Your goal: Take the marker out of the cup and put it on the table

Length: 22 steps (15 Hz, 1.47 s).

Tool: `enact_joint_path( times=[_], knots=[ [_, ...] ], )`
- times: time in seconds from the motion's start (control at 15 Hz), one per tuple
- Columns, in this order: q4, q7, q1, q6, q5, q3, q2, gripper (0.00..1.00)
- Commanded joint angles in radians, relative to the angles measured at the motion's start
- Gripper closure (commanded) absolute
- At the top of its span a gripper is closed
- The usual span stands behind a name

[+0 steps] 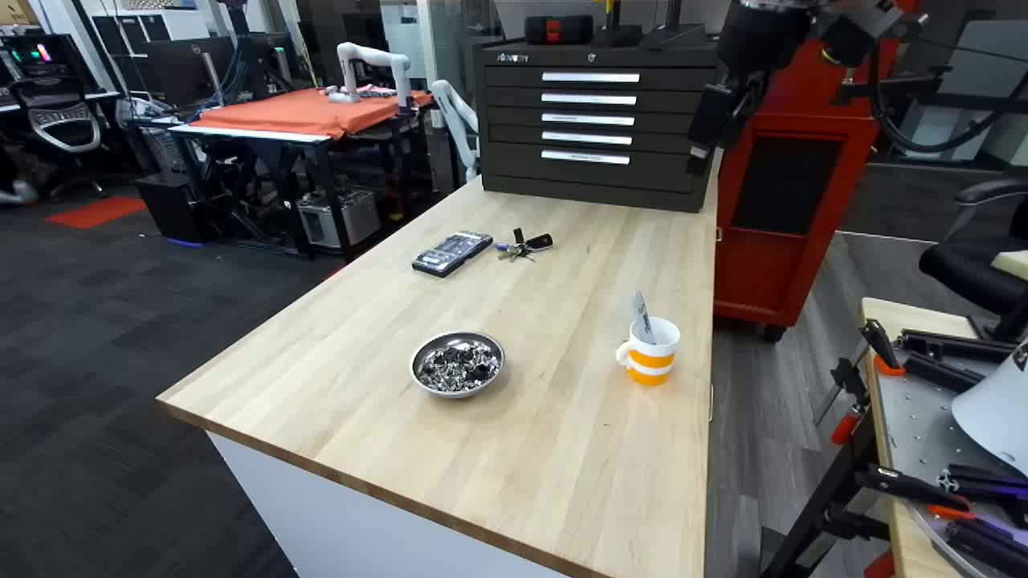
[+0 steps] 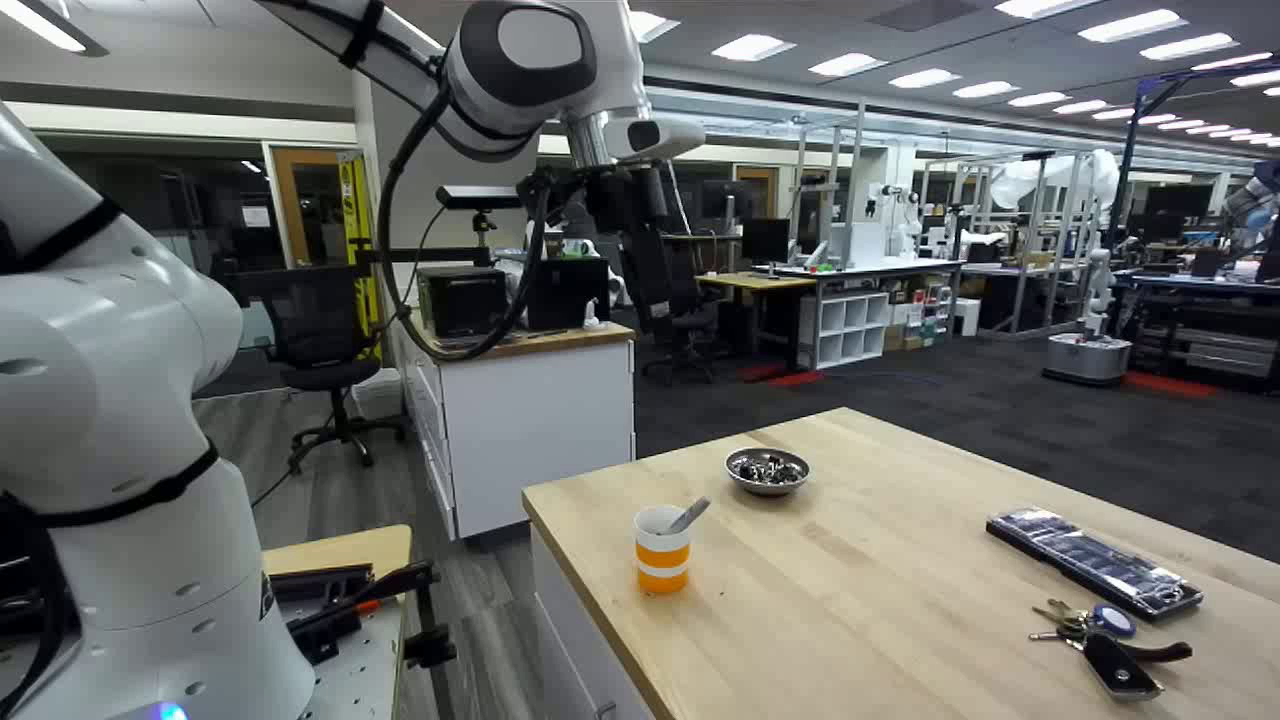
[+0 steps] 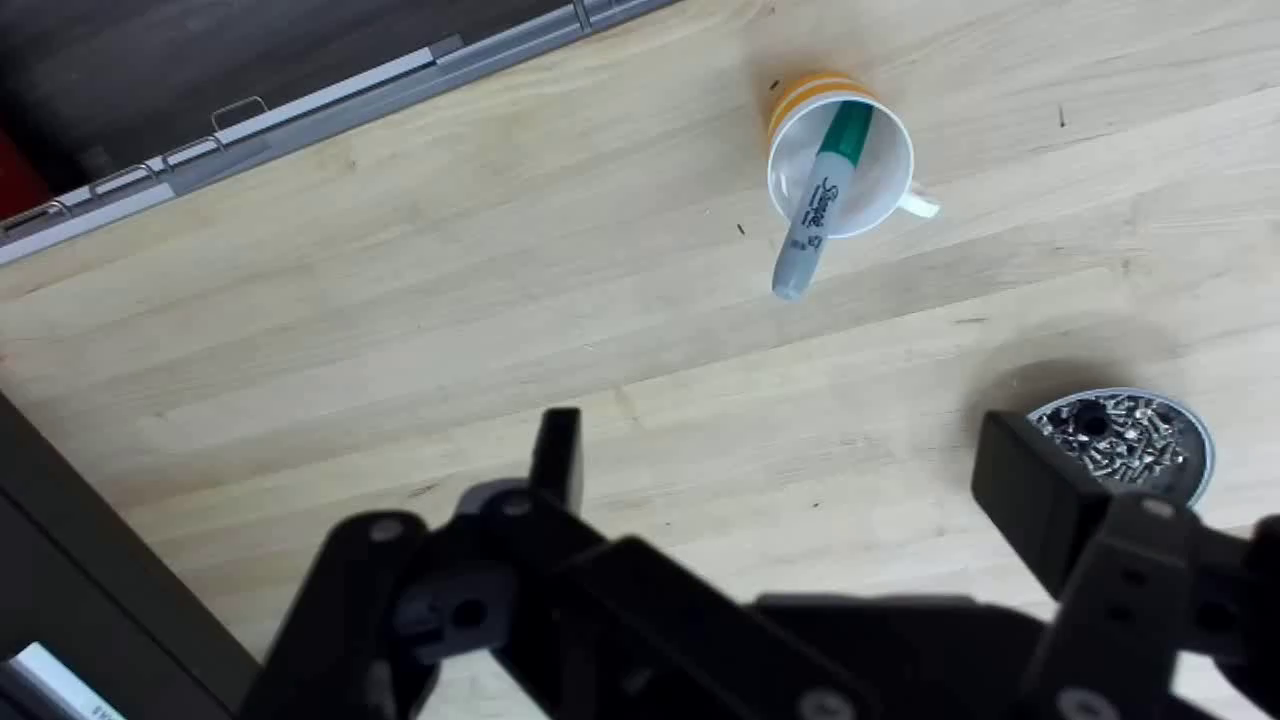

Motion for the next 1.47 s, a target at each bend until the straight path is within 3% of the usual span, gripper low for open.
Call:
enact_joint_path(
  times=[0.0,0.8,1.4],
  knots=[
    [0.002,0.001,0.004,-0.003,-0.002,-0.004,0.000,0.00],
    [0.009,-0.015,0.006,0.001,0.006,-0.013,0.019,0.00],
    [0.049,-0.124,0.007,0.091,0.007,-0.066,0.173,0.00]
  ],
)
